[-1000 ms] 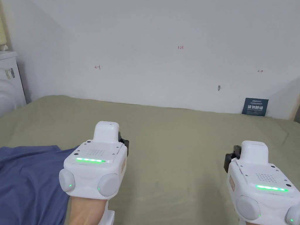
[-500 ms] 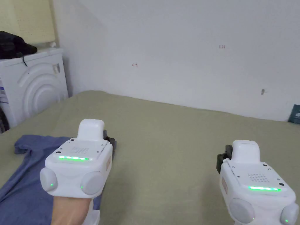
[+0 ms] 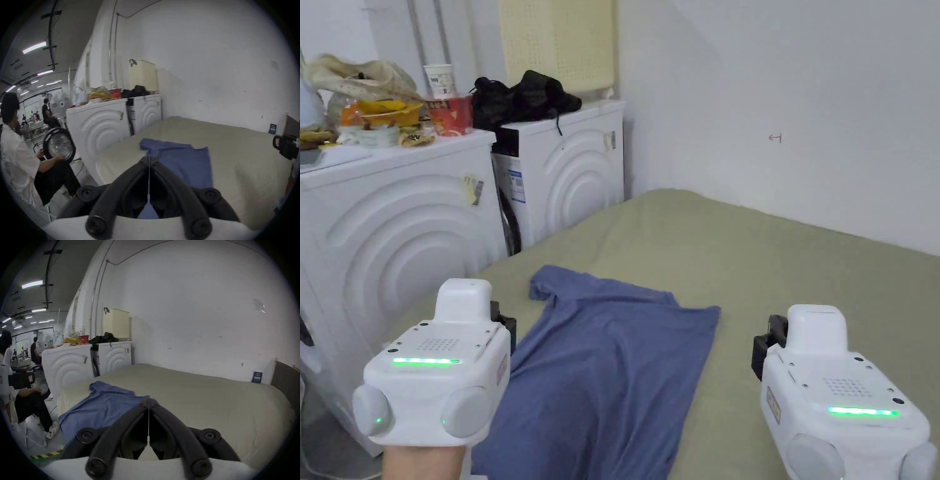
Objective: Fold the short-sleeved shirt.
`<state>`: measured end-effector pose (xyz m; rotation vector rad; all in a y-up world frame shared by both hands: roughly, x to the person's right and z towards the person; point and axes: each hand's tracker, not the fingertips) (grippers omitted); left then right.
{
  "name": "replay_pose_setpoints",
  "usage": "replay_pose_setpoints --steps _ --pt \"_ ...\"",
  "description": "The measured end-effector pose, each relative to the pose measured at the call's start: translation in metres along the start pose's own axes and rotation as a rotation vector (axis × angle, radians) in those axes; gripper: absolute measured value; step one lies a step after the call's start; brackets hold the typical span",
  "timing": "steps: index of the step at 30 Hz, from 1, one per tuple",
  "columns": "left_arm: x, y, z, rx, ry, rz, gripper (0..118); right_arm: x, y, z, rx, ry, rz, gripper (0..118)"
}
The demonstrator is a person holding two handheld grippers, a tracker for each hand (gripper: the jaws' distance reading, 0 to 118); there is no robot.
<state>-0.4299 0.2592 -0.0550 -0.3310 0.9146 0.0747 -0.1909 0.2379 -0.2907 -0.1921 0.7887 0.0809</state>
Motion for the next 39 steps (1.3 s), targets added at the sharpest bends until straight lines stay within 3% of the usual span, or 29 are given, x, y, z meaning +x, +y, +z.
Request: replay_pose_setpoints --steps 12,19,27,28,29,30,31,33,36,39 --pt "0.031 0.001 -0.054 -0.084 -0.080 -0.052 1 0.000 -0.012 -0.029 -0.057 0.007 0.007 1" --pt "0.095 -0.016 -0.174 -0.311 -0.245 -0.051 1 0.014 -0.045 -0.055 -0.139 0.003 0.014 1" --pt "0.156 -0.051 -0.298 -0.541 -0.257 -0.120 2 0.034 -0.076 -0.100 -0.222 -0.003 -0.011 1" --pt "0.161 -0.052 -0.305 -0.547 -0.250 -0.120 11 0.037 -0.080 -0.103 -0.228 -0.001 -0.006 1" --pt "0.165 -0.052 -0.308 -0.538 -0.232 -0.121 38 0.040 -0.084 -0.106 -0.237 -0.006 -0.001 1" --pt "0.168 -0.054 -0.309 -0.535 -0.238 -0.113 86 0.042 -0.087 -0.107 -0.237 -0.014 0.003 1" --pt "0.171 -0.058 -0.318 -0.599 -0.262 -0.108 118 0.044 -0.091 -0.106 -0.236 -0.019 0.004 1" --pt "0.172 -0.064 -0.329 -0.616 -0.229 -0.107 109 0.049 -0.096 -0.106 -0.248 -0.023 0.002 1" --pt "0.177 -0.078 -0.340 -0.695 -0.221 -0.188 111 0.056 -0.101 -0.100 -0.269 -0.031 0.001 1" --pt "0.176 -0.075 -0.342 -0.693 -0.226 -0.174 105 0.067 -0.103 -0.087 -0.280 -0.047 -0.001 1"
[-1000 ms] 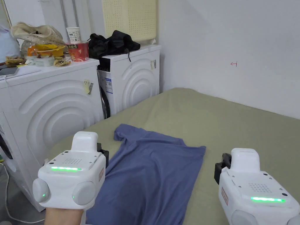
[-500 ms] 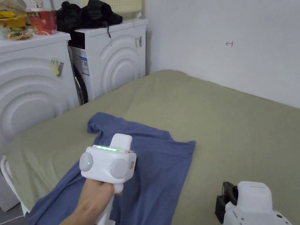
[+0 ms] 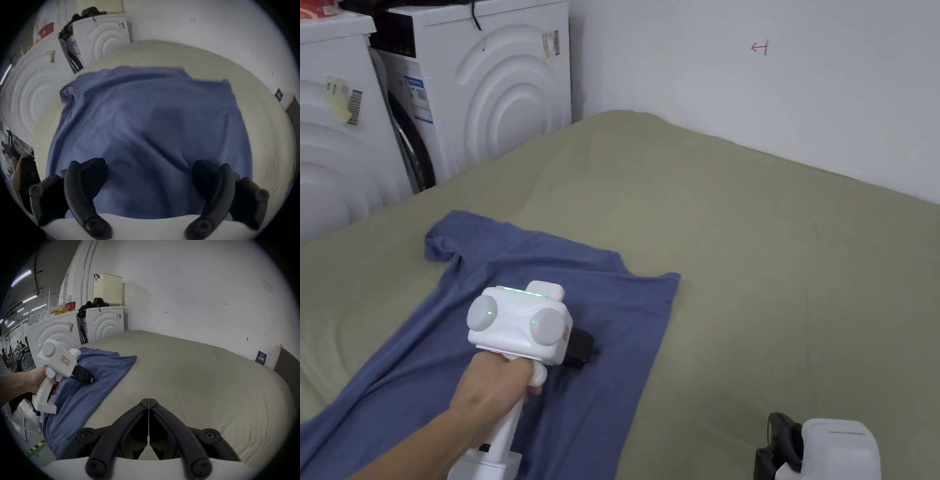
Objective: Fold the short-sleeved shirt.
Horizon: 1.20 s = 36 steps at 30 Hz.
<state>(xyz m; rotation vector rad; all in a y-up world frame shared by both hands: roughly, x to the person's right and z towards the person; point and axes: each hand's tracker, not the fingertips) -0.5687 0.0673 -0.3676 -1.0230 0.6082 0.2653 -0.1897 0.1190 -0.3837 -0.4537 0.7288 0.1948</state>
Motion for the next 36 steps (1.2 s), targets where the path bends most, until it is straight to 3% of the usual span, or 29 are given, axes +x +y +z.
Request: replay_pose_setpoints --steps 1,2,3,5,10,13,26,30,36 --pt "-0.002 0.002 0.003 -0.012 -0.008 0.009 83 0.004 -0.001 0.004 -0.006 -0.008 -0.001 1" --pt "-0.003 0.004 0.010 0.002 -0.016 0.002 46 0.010 -0.002 0.009 -0.008 -0.015 -0.004 1" --pt "0.004 0.006 0.015 0.050 0.002 -0.018 0 0.016 -0.002 0.015 -0.011 -0.026 -0.009 1" --pt "0.001 0.008 0.019 0.045 0.058 -0.056 0 0.030 0.000 0.031 -0.003 -0.045 -0.029 1" --pt "0.019 0.012 0.083 0.152 -0.084 -0.049 0 0.076 0.004 0.079 0.039 -0.140 -0.050 1" --pt "0.071 0.013 0.144 0.205 -0.158 -0.131 0 0.106 0.005 0.108 0.045 -0.192 -0.105 1" --pt "0.358 -0.014 0.338 0.402 -0.610 -0.456 0 0.216 -0.015 0.262 0.139 -0.498 -0.167 1" --pt "0.440 -0.038 0.355 0.380 -0.742 -0.515 0 0.244 -0.027 0.290 0.135 -0.573 -0.196 1" --pt "0.532 -0.085 0.272 0.187 -0.773 -0.601 0 0.278 -0.053 0.303 0.098 -0.650 -0.226 1"
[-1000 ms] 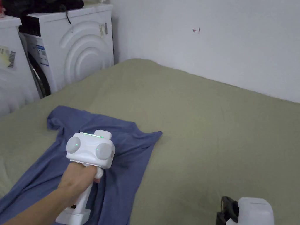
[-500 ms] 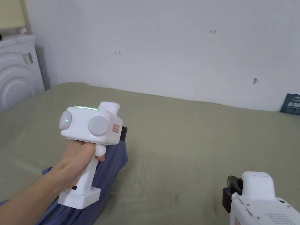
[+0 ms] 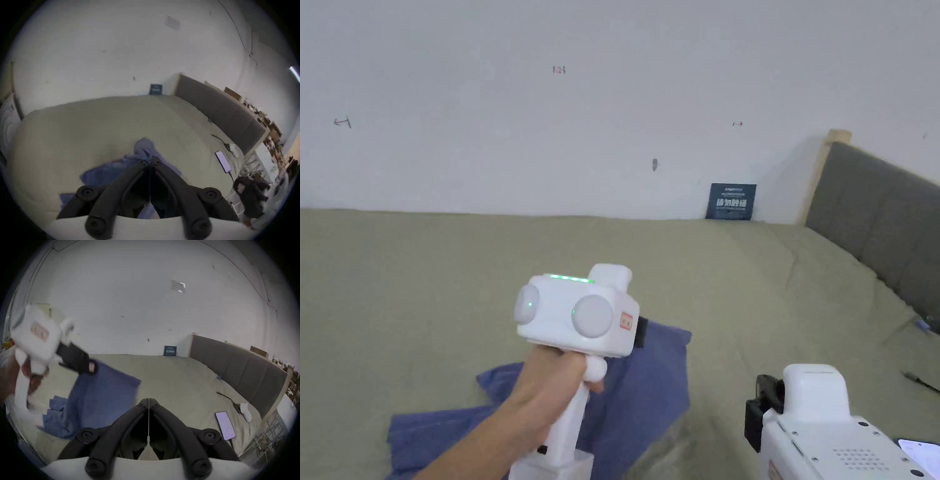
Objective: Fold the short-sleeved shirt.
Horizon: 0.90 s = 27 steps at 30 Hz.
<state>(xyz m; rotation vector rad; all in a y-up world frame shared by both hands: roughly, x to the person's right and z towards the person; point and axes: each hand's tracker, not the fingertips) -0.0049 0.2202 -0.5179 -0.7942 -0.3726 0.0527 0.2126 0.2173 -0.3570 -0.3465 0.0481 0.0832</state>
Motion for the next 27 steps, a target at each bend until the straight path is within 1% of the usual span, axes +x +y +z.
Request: replay_pose_setpoints --steps 3,6,8,10,12,14,15,16,17,18,19,20,21,22,23,24,25,26,27 --pt "-0.004 -0.035 -0.060 -0.130 0.001 0.012 0 0.012 -0.013 -0.014 -0.041 -0.016 -0.006 1" --pt "-0.013 -0.060 -0.104 -0.226 0.043 0.016 0 0.014 -0.027 -0.029 -0.077 -0.025 -0.003 1" --pt "-0.015 -0.073 -0.116 -0.241 0.077 -0.005 0 0.014 -0.034 -0.036 -0.096 -0.020 -0.006 1" --pt "-0.020 -0.076 -0.120 -0.239 0.071 -0.009 0 0.013 -0.040 -0.041 -0.110 -0.016 -0.007 1" --pt "-0.018 -0.076 -0.112 -0.227 0.064 -0.002 0 0.011 -0.043 -0.043 -0.118 -0.011 -0.004 1" --pt "-0.019 -0.075 -0.105 -0.204 0.046 -0.003 4 0.009 -0.044 -0.043 -0.122 -0.008 -0.006 1" --pt "-0.016 -0.075 -0.096 -0.169 0.034 -0.017 15 0.008 -0.044 -0.043 -0.121 -0.008 -0.009 1" --pt "-0.016 -0.076 -0.087 -0.115 0.033 -0.036 63 0.007 -0.044 -0.042 -0.120 -0.005 -0.016 1" --pt "-0.016 -0.077 -0.080 -0.098 0.050 -0.041 109 0.006 -0.044 -0.041 -0.118 0.000 -0.020 1" --pt "-0.018 -0.080 -0.070 -0.089 0.059 -0.035 118 0.003 -0.044 -0.039 -0.117 0.002 -0.021 1" --pt "-0.020 -0.076 -0.061 -0.020 0.072 -0.021 106 0.001 -0.043 -0.037 -0.114 0.003 -0.020 1" --pt "-0.024 -0.075 -0.053 -0.010 0.065 -0.025 101 -0.001 -0.042 -0.035 -0.110 0.009 -0.018 1" --pt "-0.028 -0.077 -0.041 0.020 0.076 -0.015 101 -0.004 -0.040 -0.033 -0.108 0.012 -0.019 1" --pt "-0.033 -0.081 -0.027 0.058 0.099 -0.011 98 -0.006 -0.039 -0.030 -0.102 0.021 -0.023 1" --pt "-0.039 -0.090 -0.001 0.089 0.114 -0.009 89 -0.009 -0.038 -0.028 -0.097 0.029 -0.027 1" --pt "-0.047 -0.099 0.021 0.111 0.121 -0.008 66 -0.012 -0.037 -0.025 -0.090 0.034 -0.028 1" --pt "-0.055 -0.107 0.041 0.143 0.136 -0.005 0 -0.016 -0.037 -0.021 -0.079 0.044 -0.028 1" --pt "-0.062 -0.116 0.057 0.174 0.165 0.010 0 -0.019 -0.037 -0.018 -0.071 0.052 -0.026 1" --pt "-0.070 -0.132 0.094 0.220 0.207 0.024 0 -0.022 -0.037 -0.015 -0.060 0.064 -0.024 1"
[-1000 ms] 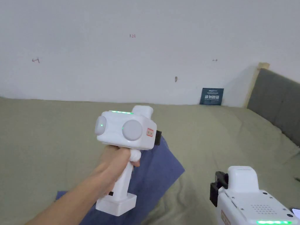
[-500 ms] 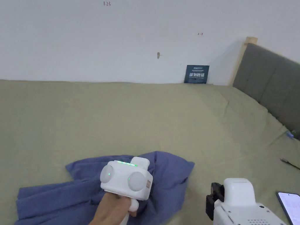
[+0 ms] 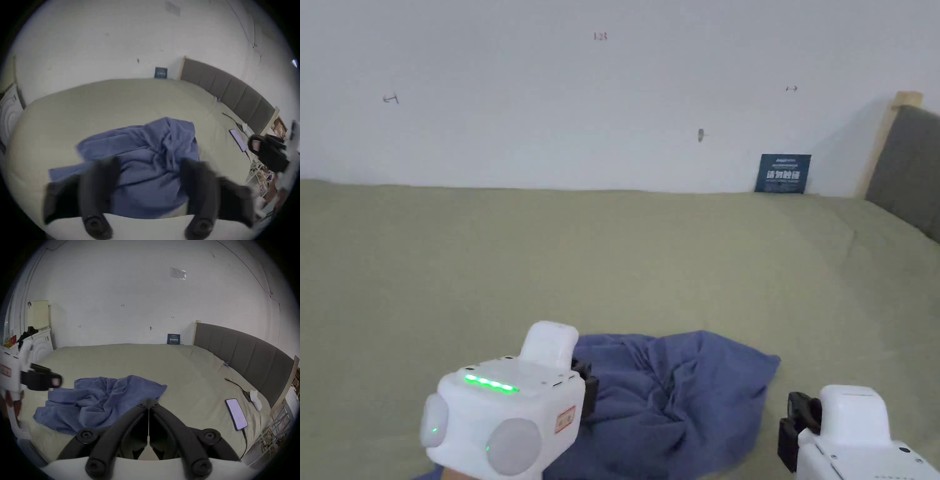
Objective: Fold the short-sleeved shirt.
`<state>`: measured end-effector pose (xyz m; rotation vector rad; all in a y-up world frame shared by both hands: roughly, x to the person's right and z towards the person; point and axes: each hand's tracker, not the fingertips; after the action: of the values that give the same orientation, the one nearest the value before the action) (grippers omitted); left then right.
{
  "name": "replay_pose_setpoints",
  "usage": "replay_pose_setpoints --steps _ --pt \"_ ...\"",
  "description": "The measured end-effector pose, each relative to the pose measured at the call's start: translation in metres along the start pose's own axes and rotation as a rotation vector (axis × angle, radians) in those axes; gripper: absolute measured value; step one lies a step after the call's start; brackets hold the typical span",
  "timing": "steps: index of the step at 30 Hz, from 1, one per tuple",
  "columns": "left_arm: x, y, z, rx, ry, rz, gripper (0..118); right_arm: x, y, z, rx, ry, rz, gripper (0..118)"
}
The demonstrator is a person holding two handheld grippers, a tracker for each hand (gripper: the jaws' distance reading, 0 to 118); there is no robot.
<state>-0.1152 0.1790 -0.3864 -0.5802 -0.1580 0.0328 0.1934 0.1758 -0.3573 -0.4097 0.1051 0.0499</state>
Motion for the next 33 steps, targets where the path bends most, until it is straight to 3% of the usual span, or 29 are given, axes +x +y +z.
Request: replay_pose_setpoints --steps 6,12,17,24,25,27,28,30,33 --pt "-0.082 -0.047 0.093 0.006 0.213 0.048 0 -0.028 -0.005 0.006 0.018 0.045 0.035 1" --pt "-0.128 -0.057 0.118 -0.001 0.279 0.164 0 -0.056 -0.007 0.000 0.006 0.085 0.056 1" --pt "-0.141 -0.043 0.077 -0.073 0.251 0.202 0 -0.070 -0.003 -0.013 -0.002 0.105 0.066 1" --pt "-0.180 -0.022 -0.047 -0.302 0.217 0.203 0 -0.071 -0.008 -0.051 -0.048 0.098 0.076 1" --pt "-0.183 -0.020 -0.060 -0.326 0.217 0.190 19 -0.069 -0.010 -0.057 -0.059 0.095 0.076 1" --pt "-0.189 -0.023 -0.082 -0.348 0.252 0.190 106 -0.066 -0.014 -0.068 -0.078 0.092 0.077 1" --pt "-0.190 -0.024 -0.094 -0.382 0.275 0.183 117 -0.065 -0.015 -0.071 -0.085 0.090 0.081 1" --pt "-0.181 -0.030 -0.107 -0.407 0.315 0.141 101 -0.061 -0.019 -0.079 -0.103 0.085 0.085 1" --pt "-0.166 -0.024 -0.118 -0.432 0.326 0.076 90 -0.051 -0.022 -0.092 -0.139 0.070 0.078 1"
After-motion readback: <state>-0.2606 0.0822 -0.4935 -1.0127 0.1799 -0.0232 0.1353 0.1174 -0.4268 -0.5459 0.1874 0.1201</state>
